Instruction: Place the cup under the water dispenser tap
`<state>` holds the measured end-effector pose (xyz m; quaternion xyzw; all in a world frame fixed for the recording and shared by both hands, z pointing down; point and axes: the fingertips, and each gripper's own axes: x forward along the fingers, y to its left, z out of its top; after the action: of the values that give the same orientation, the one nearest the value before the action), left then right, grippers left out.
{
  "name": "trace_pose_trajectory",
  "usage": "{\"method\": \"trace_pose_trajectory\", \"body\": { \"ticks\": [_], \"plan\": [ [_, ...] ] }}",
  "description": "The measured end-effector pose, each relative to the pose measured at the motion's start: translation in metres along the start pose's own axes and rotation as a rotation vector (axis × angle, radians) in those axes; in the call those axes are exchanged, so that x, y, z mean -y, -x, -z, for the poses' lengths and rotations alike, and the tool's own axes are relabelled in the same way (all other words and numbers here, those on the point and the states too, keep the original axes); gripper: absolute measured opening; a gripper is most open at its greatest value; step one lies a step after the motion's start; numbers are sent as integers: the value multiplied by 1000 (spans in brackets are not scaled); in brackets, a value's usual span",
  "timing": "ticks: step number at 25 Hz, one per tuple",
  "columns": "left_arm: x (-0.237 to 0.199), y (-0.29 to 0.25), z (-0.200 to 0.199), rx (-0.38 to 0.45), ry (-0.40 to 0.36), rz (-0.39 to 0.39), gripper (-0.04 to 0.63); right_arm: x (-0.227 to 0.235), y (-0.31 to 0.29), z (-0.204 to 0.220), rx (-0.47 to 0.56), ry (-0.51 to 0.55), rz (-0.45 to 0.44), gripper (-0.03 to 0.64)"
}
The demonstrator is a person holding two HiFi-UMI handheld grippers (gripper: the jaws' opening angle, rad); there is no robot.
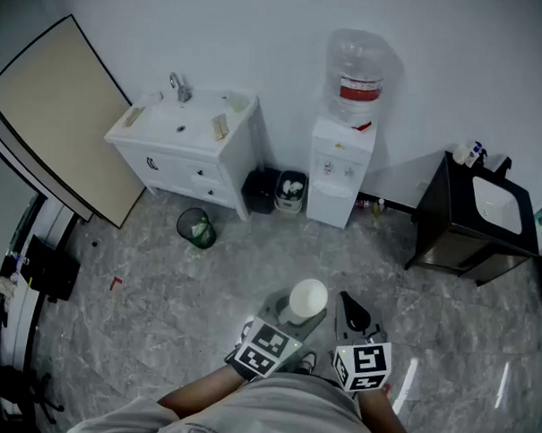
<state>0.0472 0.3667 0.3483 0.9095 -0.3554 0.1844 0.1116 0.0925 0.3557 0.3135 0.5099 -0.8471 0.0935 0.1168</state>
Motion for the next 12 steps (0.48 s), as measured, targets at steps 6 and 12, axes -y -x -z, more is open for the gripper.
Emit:
{"method": "trace_pose_trajectory", "body": {
  "ticks": [6,12],
  "plan": [
    [10,-2,-1,2,3,-10,258,3,9,1,8,-17,-27,17],
    [15,-7,-6,10,3,-30,258,15,16,-4,47,-33,-34,17]
  ]
}}
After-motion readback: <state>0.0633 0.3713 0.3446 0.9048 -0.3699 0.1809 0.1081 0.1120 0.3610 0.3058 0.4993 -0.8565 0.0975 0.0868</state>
